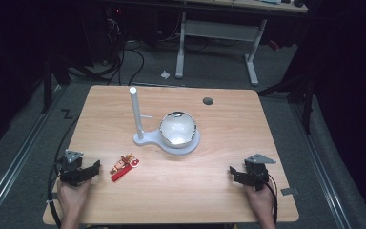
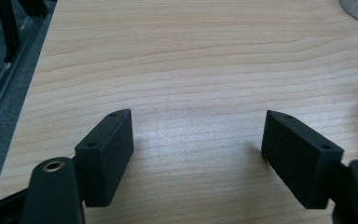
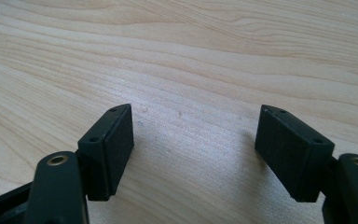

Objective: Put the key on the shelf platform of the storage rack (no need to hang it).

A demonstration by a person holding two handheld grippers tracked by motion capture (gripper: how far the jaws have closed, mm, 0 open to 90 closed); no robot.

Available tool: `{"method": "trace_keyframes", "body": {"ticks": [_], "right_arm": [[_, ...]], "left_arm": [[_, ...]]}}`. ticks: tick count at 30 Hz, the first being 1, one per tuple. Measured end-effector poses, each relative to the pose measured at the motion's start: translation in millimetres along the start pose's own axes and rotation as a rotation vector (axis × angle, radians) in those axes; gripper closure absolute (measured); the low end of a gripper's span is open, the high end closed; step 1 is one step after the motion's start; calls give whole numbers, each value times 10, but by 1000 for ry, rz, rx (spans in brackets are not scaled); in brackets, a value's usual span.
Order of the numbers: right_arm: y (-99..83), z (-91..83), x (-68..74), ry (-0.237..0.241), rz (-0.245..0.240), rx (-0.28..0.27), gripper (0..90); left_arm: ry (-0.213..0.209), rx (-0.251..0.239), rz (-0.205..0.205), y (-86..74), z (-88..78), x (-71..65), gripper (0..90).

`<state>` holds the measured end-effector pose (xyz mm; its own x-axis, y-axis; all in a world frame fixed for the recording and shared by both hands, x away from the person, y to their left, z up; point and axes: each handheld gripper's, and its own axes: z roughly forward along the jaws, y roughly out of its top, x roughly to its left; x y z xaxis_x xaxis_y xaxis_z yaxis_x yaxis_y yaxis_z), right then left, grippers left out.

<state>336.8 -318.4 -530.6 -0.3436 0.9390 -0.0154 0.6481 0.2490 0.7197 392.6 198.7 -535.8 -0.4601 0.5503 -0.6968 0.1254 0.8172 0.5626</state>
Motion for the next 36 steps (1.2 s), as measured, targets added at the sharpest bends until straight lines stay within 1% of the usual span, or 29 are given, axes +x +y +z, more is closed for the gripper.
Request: {"method": "trace_keyframes", "body": {"ticks": [1, 5, 6, 7, 8, 9, 10, 12, 13, 14, 15, 16, 18, 21, 24, 27, 28, 30, 32, 33, 36], "right_arm": [[0, 0, 0, 0, 0, 0, 283], [0, 0, 0, 0, 0, 0, 282], [0, 0, 0, -1, 0, 0, 283], [0, 0, 0, 0, 0, 0, 283], [0, 0, 0, 0, 0, 0, 283], [0, 0, 0, 0, 0, 0, 283], [0, 0, 0, 0, 0, 0, 283], [0, 0, 0, 0, 0, 0, 282], [0, 0, 0, 0, 0, 0, 283], [0, 0, 0, 0, 0, 0, 283], [0, 0, 0, 0, 0, 0, 283], [0, 0, 0, 0, 0, 0, 283], [0, 0, 0, 0, 0, 0, 283], [-1, -1, 0, 0, 0, 0, 283], [-1, 0, 0, 0, 0, 0, 283], [-1, -1, 0, 0, 0, 0, 283], [-1, -1, 0, 0, 0, 0, 283], [-2, -1, -1, 1, -1, 0, 282], [-2, -1, -1, 0, 0, 0, 282], [-1, -1, -1, 0, 0, 0, 283], [-2, -1, -1, 0, -1, 0, 282]], "left_arm": [[-1, 6, -19, 11, -3, -12, 256], [7, 19, -28, 19, -6, -32, 268], [-1, 23, -18, 18, -9, -29, 275], [-6, 22, -17, 18, -13, -30, 276], [-4, 24, -28, 19, -20, -38, 276], [-4, 22, -47, 27, -30, -53, 277], [-11, 22, -39, 40, -38, -47, 277], [-19, 24, -40, 51, -47, -50, 277], [-36, 25, -35, 74, -75, -60, 278], [-36, 25, -35, 74, -75, -60, 278], [-45, 33, -48, 89, -107, -78, 279], [-52, 40, -37, 89, -117, -76, 279], [-51, 40, -39, 84, -124, -83, 279], [-52, 59, -48, 62, -158, -107, 279], [-69, 62, -35, 56, -187, -122, 279], [-95, 88, -45, 51, -270, -175, 277], [-95, 88, -45, 51, -270, -175, 276], [-122, 102, -42, 45, -344, -224, 272], [-126, 103, -46, 42, -368, -246, 264], [-133, 107, -48, 36, -411, -284, 259], [-150, 118, -44, 28, -452, -310, 250]]}}
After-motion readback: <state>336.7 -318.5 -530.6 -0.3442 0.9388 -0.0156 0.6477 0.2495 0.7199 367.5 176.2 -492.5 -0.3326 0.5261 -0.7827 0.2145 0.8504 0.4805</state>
